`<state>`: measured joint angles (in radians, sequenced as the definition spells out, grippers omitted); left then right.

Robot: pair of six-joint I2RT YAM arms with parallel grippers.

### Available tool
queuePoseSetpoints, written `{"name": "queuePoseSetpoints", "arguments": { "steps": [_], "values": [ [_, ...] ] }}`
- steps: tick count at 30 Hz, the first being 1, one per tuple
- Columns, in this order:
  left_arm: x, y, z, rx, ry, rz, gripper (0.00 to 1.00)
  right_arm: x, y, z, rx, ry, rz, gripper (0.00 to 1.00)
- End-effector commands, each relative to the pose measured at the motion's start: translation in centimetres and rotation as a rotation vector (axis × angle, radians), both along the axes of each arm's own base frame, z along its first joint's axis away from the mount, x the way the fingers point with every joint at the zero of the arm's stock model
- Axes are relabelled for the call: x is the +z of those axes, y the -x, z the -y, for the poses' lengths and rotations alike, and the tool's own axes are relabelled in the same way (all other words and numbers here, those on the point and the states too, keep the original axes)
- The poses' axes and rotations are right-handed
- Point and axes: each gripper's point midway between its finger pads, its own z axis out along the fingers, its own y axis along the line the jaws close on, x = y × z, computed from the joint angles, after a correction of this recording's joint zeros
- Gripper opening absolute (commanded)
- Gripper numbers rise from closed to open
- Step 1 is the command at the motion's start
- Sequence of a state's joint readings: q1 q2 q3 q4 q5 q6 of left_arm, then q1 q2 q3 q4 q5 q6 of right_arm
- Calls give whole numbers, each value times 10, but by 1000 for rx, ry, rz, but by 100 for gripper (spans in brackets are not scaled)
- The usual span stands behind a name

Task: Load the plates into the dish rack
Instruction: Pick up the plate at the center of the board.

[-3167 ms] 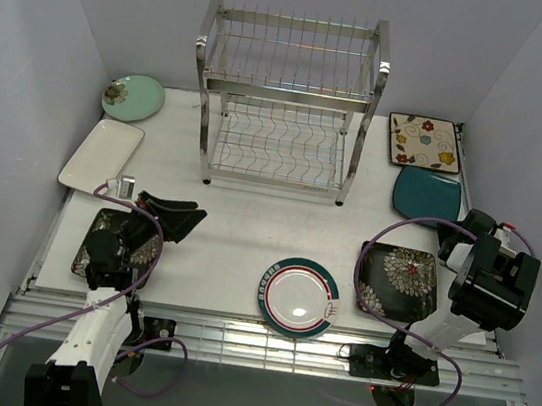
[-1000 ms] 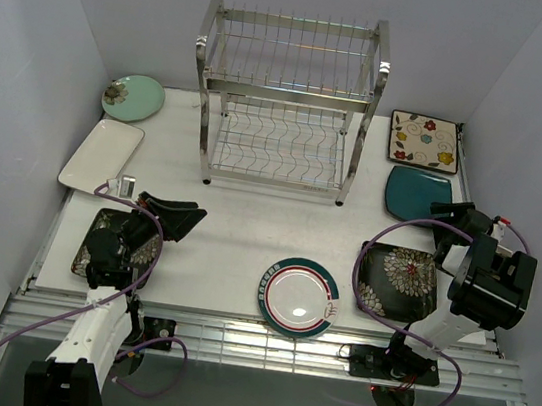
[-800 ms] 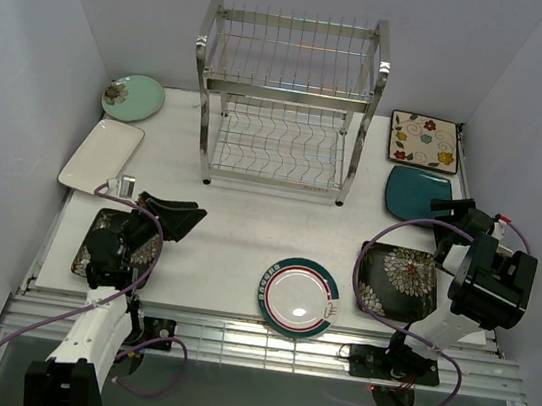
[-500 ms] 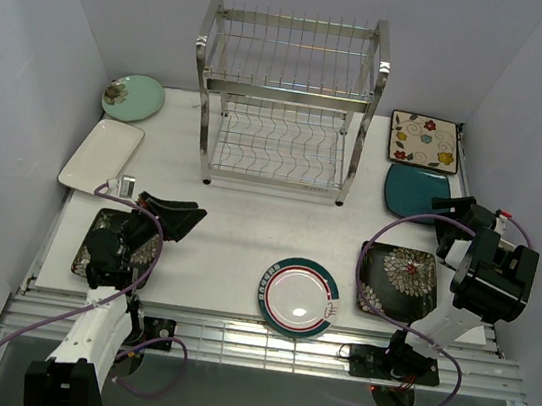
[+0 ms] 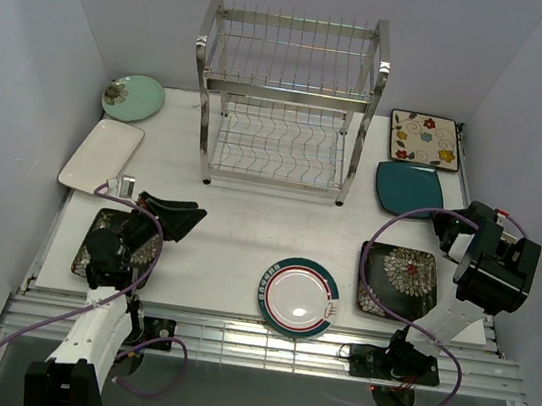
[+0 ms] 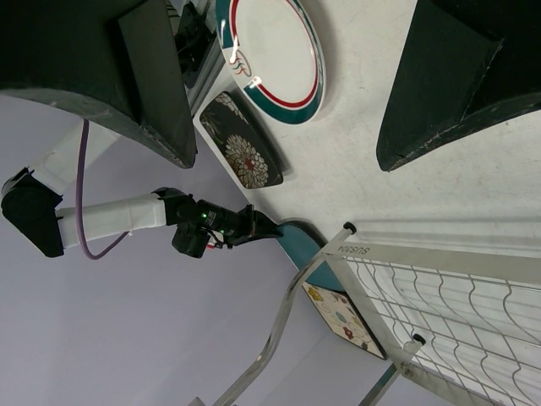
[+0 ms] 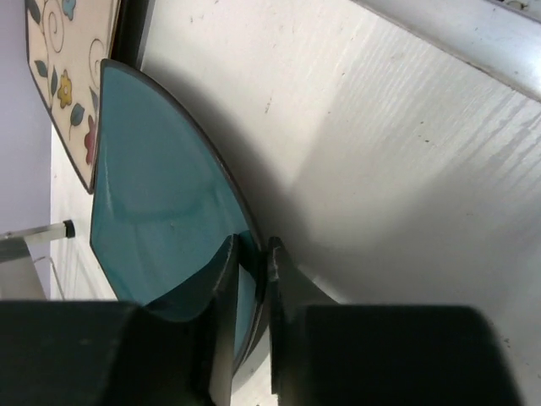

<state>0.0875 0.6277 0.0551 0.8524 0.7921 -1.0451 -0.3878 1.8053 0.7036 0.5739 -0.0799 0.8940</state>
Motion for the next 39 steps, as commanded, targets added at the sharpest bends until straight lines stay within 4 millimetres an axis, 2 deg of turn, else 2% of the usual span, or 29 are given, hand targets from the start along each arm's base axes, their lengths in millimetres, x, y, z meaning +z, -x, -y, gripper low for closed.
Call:
{"name": "queuePoseSetpoints", "arguments": {
  "steps": [1,2,5,10,11,12,14,15,16,24,25,26,31,39],
  "values": [
    [-10,1,0,8,4,-19,98,-23,15,-10,18,-27,-94,11],
    [-10,1,0,8,4,-17,98,-22,17,-10,13,-27,-95,8],
    [-7,2,0,7,2,-6,98,-18,22,-9,1,-13,-89,8],
    [-7,3,0,6,3,-2,98,1,26,-11,-10,-5,-27,8],
    [-7,3,0,7,2,-1,98,11,26,-12,-11,-3,1,8],
    [-8,3,0,6,3,-7,98,10,33,-17,-8,-15,3,8],
    [-7,3,0,5,3,-5,98,26,33,-18,-15,-19,64,8],
    [-7,3,0,6,3,-5,98,25,39,-22,-13,-27,68,8],
    [-8,3,0,5,3,-8,98,38,39,-22,-17,-18,105,8],
    [-12,1,-1,14,5,-21,98,77,57,-29,-39,-10,202,8],
    [-12,0,-1,14,6,-26,98,90,58,-29,-40,3,233,8],
    [-12,1,0,11,4,-24,98,90,62,-29,-46,3,221,8],
    [-11,1,0,12,3,-17,98,120,77,-17,-119,87,270,8],
    [-6,3,1,3,-6,6,98,150,79,-10,-114,180,281,8]
  ]
}}
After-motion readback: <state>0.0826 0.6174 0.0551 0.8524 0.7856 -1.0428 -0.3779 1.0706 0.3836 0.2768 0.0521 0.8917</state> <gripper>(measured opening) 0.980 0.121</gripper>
